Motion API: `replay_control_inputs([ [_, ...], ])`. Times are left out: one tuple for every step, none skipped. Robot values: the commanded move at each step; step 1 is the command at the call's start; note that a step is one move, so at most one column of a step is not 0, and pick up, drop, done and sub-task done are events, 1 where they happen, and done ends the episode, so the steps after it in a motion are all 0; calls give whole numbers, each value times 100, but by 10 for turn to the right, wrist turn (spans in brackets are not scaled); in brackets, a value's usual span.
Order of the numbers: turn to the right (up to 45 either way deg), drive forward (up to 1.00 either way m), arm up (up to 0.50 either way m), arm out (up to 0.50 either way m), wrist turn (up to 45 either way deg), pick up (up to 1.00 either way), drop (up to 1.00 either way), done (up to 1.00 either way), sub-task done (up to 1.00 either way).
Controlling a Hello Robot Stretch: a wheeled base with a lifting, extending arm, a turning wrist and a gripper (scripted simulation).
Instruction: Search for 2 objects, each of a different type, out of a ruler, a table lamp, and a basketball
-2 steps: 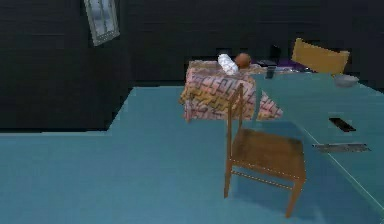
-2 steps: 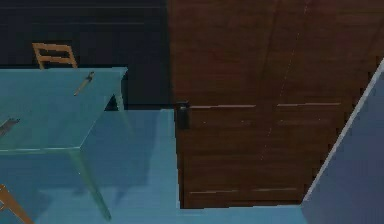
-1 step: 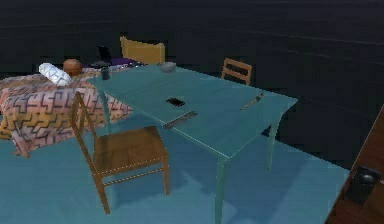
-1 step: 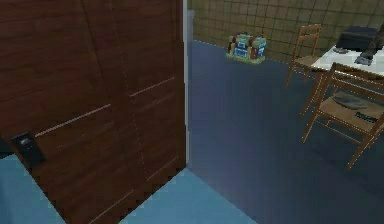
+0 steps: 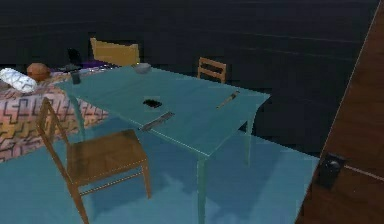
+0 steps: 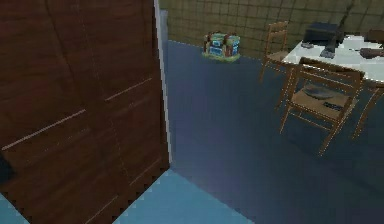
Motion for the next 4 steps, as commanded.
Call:
replay_control_inputs([
  [0, 30, 0, 0, 0, 0, 0, 0, 0],
  [0, 0, 0, 0, 0, 0, 0, 0, 100],
  [-450, 0, 0, 0, 0, 0, 0, 0, 0],
  [-450, 0, 0, 0, 0, 0, 0, 0, 0],
])
